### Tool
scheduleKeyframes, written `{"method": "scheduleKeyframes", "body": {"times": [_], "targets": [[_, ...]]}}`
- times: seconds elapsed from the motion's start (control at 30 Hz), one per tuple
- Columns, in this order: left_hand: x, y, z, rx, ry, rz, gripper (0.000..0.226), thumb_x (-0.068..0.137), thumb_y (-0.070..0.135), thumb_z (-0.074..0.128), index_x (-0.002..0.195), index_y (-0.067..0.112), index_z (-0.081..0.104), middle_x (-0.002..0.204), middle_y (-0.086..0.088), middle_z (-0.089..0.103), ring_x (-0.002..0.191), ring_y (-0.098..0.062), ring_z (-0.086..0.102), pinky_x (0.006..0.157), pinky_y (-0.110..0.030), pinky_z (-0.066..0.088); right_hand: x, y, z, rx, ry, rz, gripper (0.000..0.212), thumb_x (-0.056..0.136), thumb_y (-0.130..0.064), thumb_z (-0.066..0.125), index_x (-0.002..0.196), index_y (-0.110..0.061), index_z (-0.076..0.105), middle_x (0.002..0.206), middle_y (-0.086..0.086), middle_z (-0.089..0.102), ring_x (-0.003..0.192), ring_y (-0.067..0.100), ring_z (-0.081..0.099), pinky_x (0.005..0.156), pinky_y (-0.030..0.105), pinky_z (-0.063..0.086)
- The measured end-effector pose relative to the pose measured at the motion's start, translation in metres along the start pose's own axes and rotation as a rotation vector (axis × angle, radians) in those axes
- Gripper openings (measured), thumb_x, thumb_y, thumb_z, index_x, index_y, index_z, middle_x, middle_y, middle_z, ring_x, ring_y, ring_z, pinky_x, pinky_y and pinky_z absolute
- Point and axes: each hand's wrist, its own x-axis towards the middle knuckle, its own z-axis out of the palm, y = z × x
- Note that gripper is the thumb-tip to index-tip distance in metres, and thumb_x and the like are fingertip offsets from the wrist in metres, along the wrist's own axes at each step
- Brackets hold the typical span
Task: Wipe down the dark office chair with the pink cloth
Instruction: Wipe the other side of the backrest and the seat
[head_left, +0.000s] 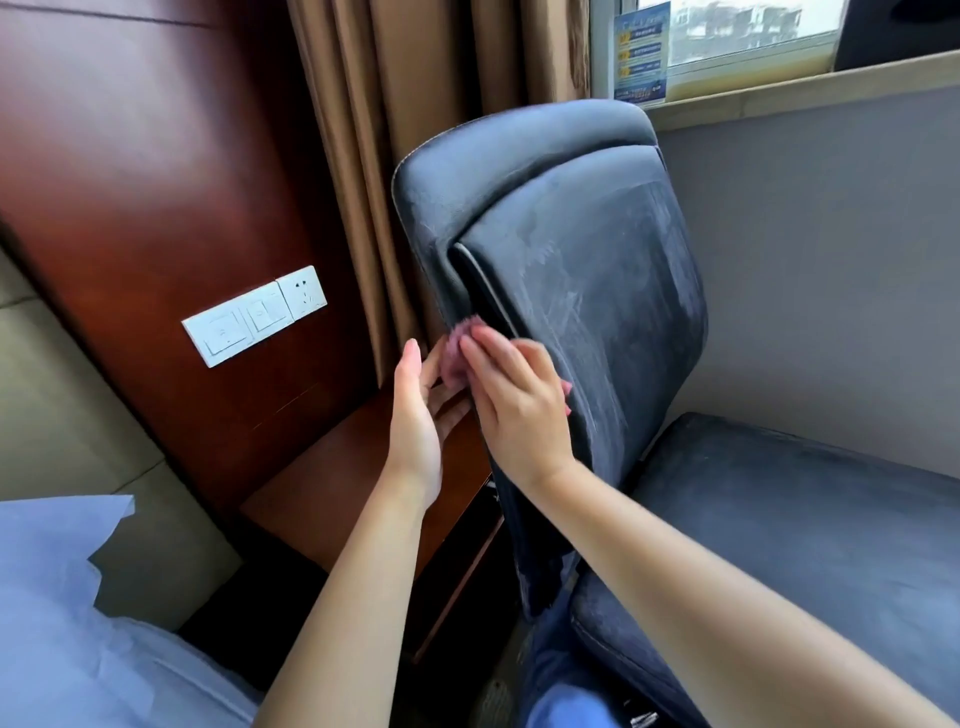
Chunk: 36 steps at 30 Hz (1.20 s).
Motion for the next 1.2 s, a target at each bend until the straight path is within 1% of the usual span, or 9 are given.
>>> {"method": "scheduleKeyframes", "body": {"times": [0.1,0.17,0.4,0.57,0.67,0.77,0.9,1.13,1.2], "targets": [[0.001,0.005,0.0,-0.017,0.051,-0.012,0.058,0.099,0.05,0.019,0.132,0.018,0.055,0.119,-0.001,0.064,0.115,-0.018,0.058,0.103,-0.038,0.043,0.064,-0.002,0.005,0.107,0.077,0.008,0.023,0.087,-0.005,0.059,0.108,-0.001,0.069,0.113,0.009,0.067,0.088,0.022,0.051,0.08,0.027,0.045],[0.002,0.008,0.0,-0.005,0.06,-0.019,0.057,0.099,0.05,0.02,0.132,0.017,0.055,0.114,-0.001,0.065,0.113,-0.019,0.059,0.1,-0.037,0.044,0.093,-0.003,0.008,0.111,0.103,0.014,0.021,0.088,-0.006,0.061,0.107,-0.004,0.07,0.112,0.004,0.068,0.082,0.026,0.055,0.077,0.028,0.047],[0.003,0.004,-0.003,-0.004,0.038,-0.052,0.064,0.098,0.055,0.018,0.124,0.017,0.062,0.117,-0.005,0.067,0.115,-0.02,0.059,0.098,-0.037,0.045,0.008,0.0,0.005,0.013,-0.058,-0.07,0.041,0.086,-0.001,0.057,0.125,-0.009,0.06,0.132,0.004,0.056,0.109,0.023,0.045,0.093,0.037,0.045],[0.002,0.007,0.001,-0.021,0.075,-0.027,0.058,0.099,0.05,0.018,0.128,0.018,0.057,0.112,-0.002,0.064,0.111,-0.018,0.059,0.102,-0.039,0.044,0.082,-0.005,0.01,0.102,0.008,0.043,0.036,0.086,-0.007,0.054,0.121,-0.011,0.063,0.126,0.0,0.061,0.098,0.027,0.052,0.082,0.04,0.048],[0.002,0.007,0.0,-0.014,0.081,-0.038,0.05,0.099,0.049,0.018,0.117,0.026,0.06,0.119,-0.005,0.062,0.113,-0.018,0.058,0.105,-0.041,0.041,0.114,0.002,0.011,0.126,-0.027,0.06,0.035,0.09,-0.008,0.049,0.122,-0.012,0.062,0.126,-0.002,0.061,0.094,0.027,0.056,0.08,0.042,0.049],[0.002,0.003,0.0,-0.039,0.097,-0.035,0.05,0.1,0.048,0.02,0.113,0.027,0.063,0.113,-0.001,0.067,0.11,-0.016,0.061,0.103,-0.04,0.043,0.084,0.011,0.006,0.088,-0.028,0.009,0.034,0.088,-0.005,0.054,0.121,-0.012,0.064,0.128,0.001,0.06,0.098,0.027,0.056,0.086,0.039,0.047],[0.0,-0.003,0.003,-0.054,0.083,-0.009,0.055,0.1,0.047,0.017,0.122,0.024,0.062,0.11,0.005,0.07,0.112,-0.012,0.061,0.101,-0.033,0.043,0.015,0.019,-0.005,0.041,-0.035,-0.077,0.032,0.086,0.001,0.057,0.115,-0.007,0.067,0.123,0.005,0.063,0.109,0.023,0.05,0.096,0.035,0.044],[0.003,-0.006,0.006,-0.144,0.135,-0.012,0.047,0.1,0.044,0.021,0.112,0.024,0.062,0.115,-0.005,0.064,0.12,-0.023,0.054,0.104,-0.039,0.041,0.076,0.007,0.005,0.153,-0.014,-0.002,0.028,0.089,-0.003,0.048,0.106,-0.004,0.07,0.119,0.01,0.064,0.105,0.023,0.053,0.091,0.031,0.044],[0.003,-0.009,0.006,-0.165,0.143,-0.021,0.047,0.101,0.043,0.022,0.111,0.023,0.063,0.116,-0.006,0.064,0.121,-0.022,0.053,0.103,-0.038,0.042,0.07,0.006,0.006,0.145,-0.007,0.014,0.027,0.087,0.003,0.051,0.107,-0.002,0.07,0.12,0.012,0.063,0.107,0.024,0.053,0.094,0.029,0.042]]}}
